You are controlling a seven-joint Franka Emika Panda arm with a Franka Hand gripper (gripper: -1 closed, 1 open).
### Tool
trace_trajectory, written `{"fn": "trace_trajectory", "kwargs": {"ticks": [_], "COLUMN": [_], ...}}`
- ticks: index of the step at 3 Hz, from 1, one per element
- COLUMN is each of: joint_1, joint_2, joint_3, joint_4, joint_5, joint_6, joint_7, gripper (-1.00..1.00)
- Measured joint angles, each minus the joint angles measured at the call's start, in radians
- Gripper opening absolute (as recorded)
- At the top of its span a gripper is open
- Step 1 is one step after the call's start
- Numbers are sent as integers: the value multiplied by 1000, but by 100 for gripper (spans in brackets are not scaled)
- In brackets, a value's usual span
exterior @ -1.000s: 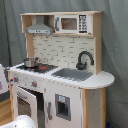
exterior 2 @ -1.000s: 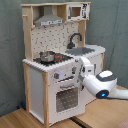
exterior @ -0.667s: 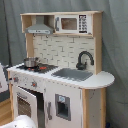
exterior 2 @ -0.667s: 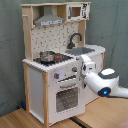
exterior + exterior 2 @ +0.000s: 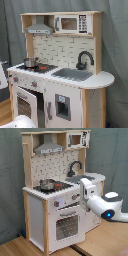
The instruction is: Play with the kitchen
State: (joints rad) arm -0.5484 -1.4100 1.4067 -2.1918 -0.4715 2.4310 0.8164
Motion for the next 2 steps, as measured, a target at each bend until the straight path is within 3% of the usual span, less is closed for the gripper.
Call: {"fn": "trace_trajectory", "kwargs": {"ticks": [2], "joint_1": [22], "joint_2": [33], "joint_3": [-56], "joint_4": [-13], "joint_5": [3], "joint_6": [0], "joint_7": [-200], "gripper": [100]}}
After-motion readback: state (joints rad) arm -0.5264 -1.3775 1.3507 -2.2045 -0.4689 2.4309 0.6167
